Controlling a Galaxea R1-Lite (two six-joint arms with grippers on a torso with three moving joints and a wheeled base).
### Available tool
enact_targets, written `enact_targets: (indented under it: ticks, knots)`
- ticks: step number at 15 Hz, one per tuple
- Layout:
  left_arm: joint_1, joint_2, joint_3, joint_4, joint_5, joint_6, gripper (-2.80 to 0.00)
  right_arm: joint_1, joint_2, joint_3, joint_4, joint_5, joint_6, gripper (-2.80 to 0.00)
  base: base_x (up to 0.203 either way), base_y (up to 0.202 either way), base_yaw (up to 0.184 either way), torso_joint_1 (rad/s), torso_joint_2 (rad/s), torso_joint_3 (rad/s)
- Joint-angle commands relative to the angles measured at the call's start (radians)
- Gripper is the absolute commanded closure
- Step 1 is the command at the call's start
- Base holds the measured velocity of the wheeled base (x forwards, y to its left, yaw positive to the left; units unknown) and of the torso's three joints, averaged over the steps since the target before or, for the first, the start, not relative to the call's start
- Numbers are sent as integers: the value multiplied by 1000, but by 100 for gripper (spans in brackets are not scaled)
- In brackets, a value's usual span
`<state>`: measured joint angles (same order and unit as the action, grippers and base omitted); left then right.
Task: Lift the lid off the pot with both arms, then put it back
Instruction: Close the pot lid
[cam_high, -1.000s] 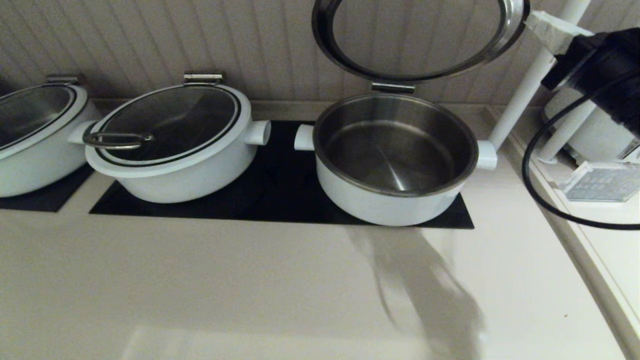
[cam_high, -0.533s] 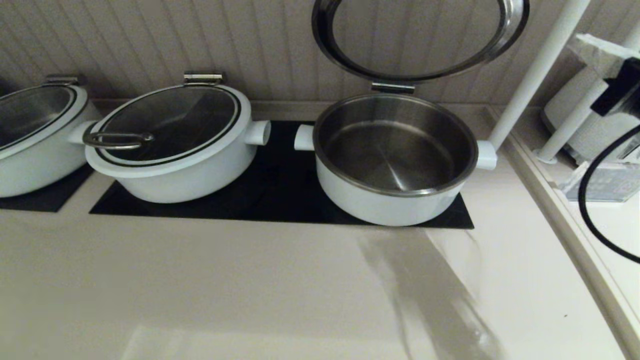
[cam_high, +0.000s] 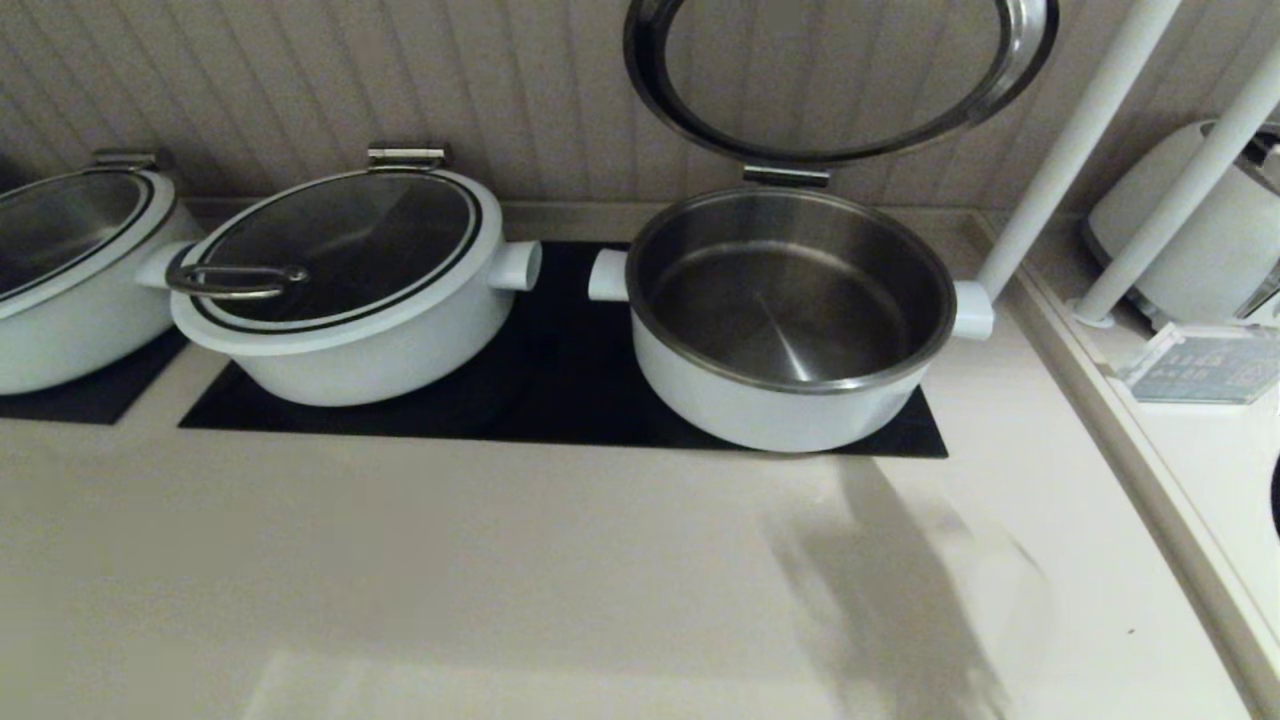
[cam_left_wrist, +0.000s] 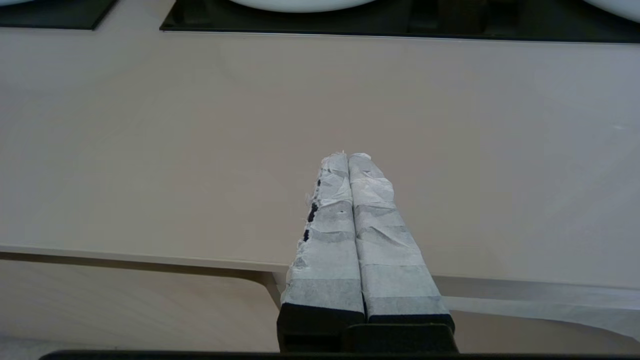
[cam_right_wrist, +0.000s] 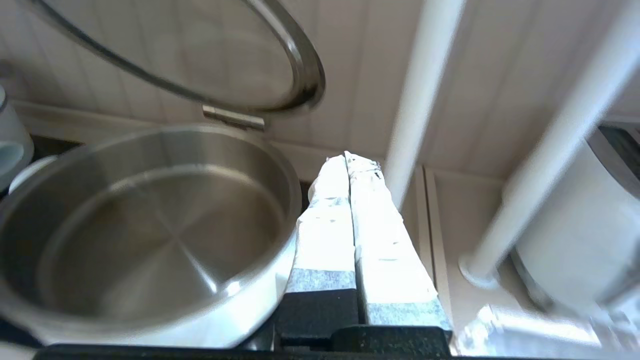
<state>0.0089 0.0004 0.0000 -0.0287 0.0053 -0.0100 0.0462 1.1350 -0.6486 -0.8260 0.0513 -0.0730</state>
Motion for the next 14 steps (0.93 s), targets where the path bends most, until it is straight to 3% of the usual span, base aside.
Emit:
enact_targets:
  ticks: [1, 5, 11, 14]
  knots:
    - [0, 0, 0, 0, 2, -1, 0, -2, -74, 55, -4, 0, -1, 0, 0, 0, 0, 0, 0, 0]
    - [0, 0, 0, 0, 1, -1, 0, -12, -188, 224, -4, -1, -1, 0, 0, 0, 0, 0, 0, 0]
    - [0, 0, 0, 0, 1, -1, 0, -12, -413, 620, 14, 5, 3, 0, 0, 0, 0, 0, 0, 0]
    - [0, 0, 0, 0, 1, -1, 0, -9, -540, 646, 257, -9, 11, 0, 0, 0, 0, 0, 0, 0]
